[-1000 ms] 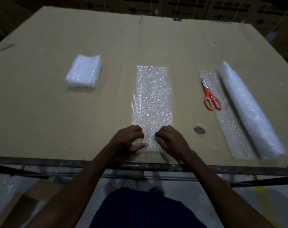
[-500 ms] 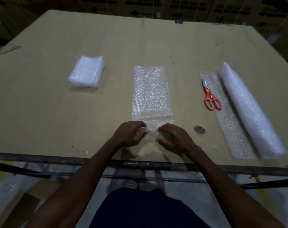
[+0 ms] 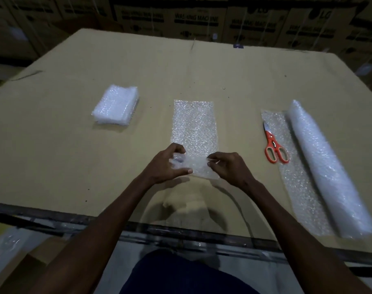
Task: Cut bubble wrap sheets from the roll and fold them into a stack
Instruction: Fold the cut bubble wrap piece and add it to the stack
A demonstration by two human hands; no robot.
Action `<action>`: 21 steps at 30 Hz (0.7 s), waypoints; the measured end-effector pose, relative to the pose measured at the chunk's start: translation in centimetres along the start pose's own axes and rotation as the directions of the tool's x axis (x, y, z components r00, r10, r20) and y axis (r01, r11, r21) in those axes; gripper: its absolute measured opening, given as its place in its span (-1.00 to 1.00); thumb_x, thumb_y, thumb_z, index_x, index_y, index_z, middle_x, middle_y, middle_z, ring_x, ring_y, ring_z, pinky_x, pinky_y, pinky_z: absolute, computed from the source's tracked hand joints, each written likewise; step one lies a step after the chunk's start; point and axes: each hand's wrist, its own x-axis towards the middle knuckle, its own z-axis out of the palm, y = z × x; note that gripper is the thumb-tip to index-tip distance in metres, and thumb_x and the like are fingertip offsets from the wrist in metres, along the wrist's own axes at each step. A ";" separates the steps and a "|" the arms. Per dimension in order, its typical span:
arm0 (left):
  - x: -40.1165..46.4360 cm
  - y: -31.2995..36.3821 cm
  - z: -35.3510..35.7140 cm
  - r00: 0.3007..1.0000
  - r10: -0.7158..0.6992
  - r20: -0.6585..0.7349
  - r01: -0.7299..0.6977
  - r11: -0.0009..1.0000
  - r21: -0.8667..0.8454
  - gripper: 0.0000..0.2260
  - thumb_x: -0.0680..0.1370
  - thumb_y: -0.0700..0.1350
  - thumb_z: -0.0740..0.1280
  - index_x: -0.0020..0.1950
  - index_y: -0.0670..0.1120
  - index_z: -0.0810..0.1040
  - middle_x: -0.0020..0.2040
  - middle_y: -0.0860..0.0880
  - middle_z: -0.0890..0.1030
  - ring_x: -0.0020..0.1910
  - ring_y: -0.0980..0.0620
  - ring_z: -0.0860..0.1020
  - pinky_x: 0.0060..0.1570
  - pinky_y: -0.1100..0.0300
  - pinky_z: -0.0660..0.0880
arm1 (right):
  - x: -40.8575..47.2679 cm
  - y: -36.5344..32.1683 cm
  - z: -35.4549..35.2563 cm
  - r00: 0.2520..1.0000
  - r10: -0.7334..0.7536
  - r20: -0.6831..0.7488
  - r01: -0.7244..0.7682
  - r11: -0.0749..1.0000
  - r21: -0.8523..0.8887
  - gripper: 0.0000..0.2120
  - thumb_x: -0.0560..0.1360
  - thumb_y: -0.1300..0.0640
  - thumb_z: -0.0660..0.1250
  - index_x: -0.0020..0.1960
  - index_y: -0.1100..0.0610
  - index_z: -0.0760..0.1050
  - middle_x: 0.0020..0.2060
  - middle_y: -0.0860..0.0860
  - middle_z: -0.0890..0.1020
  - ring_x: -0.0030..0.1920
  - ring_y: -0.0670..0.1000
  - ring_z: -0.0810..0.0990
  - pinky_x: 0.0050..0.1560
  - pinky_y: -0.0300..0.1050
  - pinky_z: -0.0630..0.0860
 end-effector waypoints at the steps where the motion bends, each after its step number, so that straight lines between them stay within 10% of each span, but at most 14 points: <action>1: 0.5 0.0 -0.2 1.000 0.004 -0.020 -0.004 1.000 -0.005 -0.57 0.38 0.01 0.62 0.13 -0.02 0.51 0.04 0.17 0.59 -0.01 0.20 0.57 -0.13 0.30 0.52 | 0.9 0.0 -0.3 0.998 0.059 0.033 -0.062 0.995 0.075 -0.86 0.49 0.21 0.51 0.04 0.17 0.70 -0.17 0.01 0.76 -0.24 -0.03 0.73 -0.09 -0.04 0.64; 10: 7.5 -1.9 -2.9 0.974 -0.173 -0.149 0.121 0.944 -0.307 -0.97 0.59 -0.15 0.41 -0.02 -0.09 0.64 -0.17 0.00 0.64 -0.22 0.12 0.63 -0.24 0.13 0.61 | 8.4 0.5 -1.7 0.928 0.367 0.065 -0.338 0.755 0.562 -0.73 0.47 0.35 0.50 0.16 0.28 0.61 -0.21 0.12 0.71 -0.25 0.00 0.68 -0.12 -0.10 0.66; 21: 19.0 -7.1 -6.8 0.935 -0.308 -0.177 0.226 0.900 -0.374 -0.92 0.56 -0.19 0.45 0.01 -0.16 0.68 -0.19 -0.08 0.70 -0.30 0.08 0.62 -0.28 0.18 0.55 | 18.9 4.3 0.5 0.849 0.528 0.022 -0.460 0.718 0.523 -0.91 0.56 0.29 0.43 0.03 0.17 0.66 -0.18 0.08 0.66 -0.25 -0.09 0.63 -0.17 -0.22 0.62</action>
